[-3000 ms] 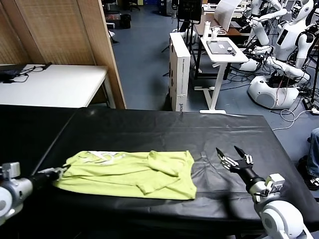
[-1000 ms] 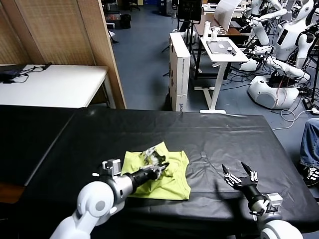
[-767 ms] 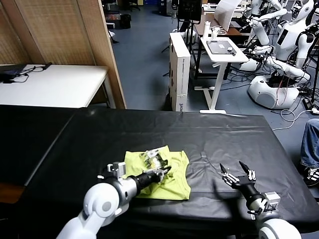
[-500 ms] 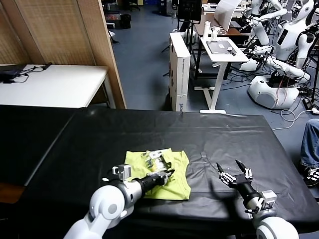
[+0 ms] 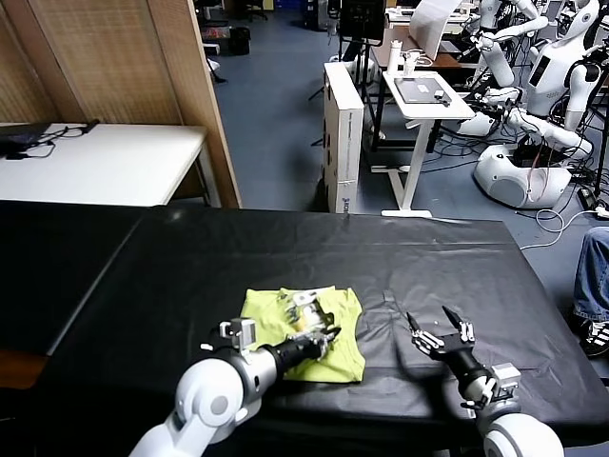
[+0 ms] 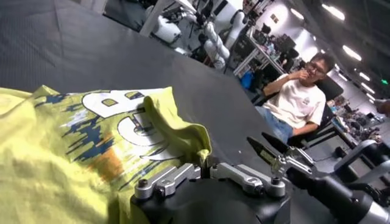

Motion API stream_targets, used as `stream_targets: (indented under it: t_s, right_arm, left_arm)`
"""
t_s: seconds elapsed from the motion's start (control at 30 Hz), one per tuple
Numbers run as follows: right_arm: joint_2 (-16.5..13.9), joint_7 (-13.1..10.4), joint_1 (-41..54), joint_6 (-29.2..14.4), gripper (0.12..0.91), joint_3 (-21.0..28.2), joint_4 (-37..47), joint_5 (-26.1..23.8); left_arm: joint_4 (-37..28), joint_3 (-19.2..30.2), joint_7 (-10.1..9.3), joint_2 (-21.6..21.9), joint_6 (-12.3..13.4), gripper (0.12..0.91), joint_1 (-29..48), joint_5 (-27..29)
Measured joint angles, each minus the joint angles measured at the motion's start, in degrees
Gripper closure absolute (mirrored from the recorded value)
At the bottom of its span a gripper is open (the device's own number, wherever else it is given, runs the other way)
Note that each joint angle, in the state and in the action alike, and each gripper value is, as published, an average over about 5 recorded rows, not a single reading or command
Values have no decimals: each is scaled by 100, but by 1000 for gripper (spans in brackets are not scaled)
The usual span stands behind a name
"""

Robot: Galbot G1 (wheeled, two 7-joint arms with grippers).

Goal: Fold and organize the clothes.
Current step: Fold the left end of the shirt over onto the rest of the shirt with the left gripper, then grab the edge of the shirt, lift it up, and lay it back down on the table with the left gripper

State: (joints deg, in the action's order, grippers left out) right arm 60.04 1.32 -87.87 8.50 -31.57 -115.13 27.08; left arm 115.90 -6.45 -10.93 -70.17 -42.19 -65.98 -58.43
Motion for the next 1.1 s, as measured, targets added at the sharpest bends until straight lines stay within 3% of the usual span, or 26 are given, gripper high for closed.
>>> stream_targets:
  t_s: [0.1,0.17,0.33,0.43,0.53,0.7,0.9,1.1]
  right_arm:
    - [-204,65,82,-50,118,144,36,-20]
    - [-383,91,153,-48,118,258,28,6]
    - [-829,253,275,-43,118,529,-52,46]
    - [-1036,496,284,-101,118,692,-109,-92]
    - [-1236,785,331,-238,118,908,-172,-356]
    - [-1625,1073,598,-403,118,1447,-226,-752]
    - [-2004,1101,1254,-364,118,2330,-236,-964]
    - [-2160,1091,2100,-266,118,3289,-166,-1003]
  left_arm:
    - [-56,-21,-45,-102,0,833,-11,4]
    - [-43,-40,-110,-154,0,767,-36,-23]
    - [154,-154,-312,-170,0,456,-152,-190]
    - [326,-316,-306,-159,0,275,-201,-238]
    - [483,-593,-258,-105,0,156,-208,-300]
    - [582,-1161,-112,90,0,125,-281,-209]
    - [678,-1718,18,226,0,123,-551,79]
    - [742,-2049,28,220,0,123,-821,229]
